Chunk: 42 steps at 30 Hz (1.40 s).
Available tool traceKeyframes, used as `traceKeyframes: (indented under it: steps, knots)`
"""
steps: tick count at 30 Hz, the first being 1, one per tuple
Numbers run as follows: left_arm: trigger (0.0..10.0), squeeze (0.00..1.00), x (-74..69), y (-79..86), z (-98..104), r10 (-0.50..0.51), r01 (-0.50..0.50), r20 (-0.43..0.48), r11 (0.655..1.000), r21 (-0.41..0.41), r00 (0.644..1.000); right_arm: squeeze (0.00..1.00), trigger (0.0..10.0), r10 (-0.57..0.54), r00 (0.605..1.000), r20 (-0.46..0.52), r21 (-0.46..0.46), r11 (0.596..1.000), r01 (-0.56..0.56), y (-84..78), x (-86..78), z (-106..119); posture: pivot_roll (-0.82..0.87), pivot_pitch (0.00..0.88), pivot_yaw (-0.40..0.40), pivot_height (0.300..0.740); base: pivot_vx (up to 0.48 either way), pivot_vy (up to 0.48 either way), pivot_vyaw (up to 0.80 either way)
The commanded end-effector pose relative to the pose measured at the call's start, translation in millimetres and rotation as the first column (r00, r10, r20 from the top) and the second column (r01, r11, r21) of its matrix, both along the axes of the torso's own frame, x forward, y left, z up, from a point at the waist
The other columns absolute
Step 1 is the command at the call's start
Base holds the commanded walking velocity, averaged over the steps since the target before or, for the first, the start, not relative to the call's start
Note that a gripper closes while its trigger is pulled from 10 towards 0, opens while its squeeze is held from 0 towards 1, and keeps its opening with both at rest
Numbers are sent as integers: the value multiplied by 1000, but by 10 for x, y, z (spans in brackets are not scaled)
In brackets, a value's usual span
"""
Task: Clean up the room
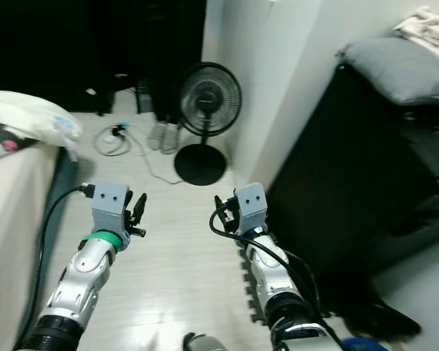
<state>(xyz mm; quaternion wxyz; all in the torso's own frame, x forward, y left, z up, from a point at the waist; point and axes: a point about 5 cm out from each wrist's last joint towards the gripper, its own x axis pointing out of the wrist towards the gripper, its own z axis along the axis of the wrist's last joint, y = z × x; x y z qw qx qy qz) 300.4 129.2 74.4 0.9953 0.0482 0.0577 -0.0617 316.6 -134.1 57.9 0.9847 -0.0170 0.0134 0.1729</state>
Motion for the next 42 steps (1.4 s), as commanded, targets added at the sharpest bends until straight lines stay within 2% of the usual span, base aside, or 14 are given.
traceKeyframes:
  steps: [1,13,20,29,42]
  knots:
    - [10000,0,-25,11,-50,4,-3,-21,1000,7,1000,0,10000,-9,1000,-18,0,1000,9,-29,-34,-52,6,0,-8,740,0,0,-781]
    - [10000,0,-39,-12,-90,-4,5,-20,999,36,1000,0,10000,0,1000,5,11,1000,-1,-3,-27,-16,0,2,-7,740,449,0,-133]
    - [10000,0,-59,28,-164,6,-4,-42,998,57,999,0,10000,13,1000,-12,-38,999,-13,-6,-44,-59,-1,0,-9,740,393,0,0]
    - [10000,0,-83,73,-221,16,-11,-57,997,76,998,0,10000,9,1000,-28,-51,999,-11,-26,-60,-96,-1,0,-6,740,355,0,0]
    - [10000,0,-70,51,-221,13,-9,-54,997,74,998,0,10000,0,1000,-28,-50,999,-1,-54,-57,-96,-4,0,-3,740,392,0,560]
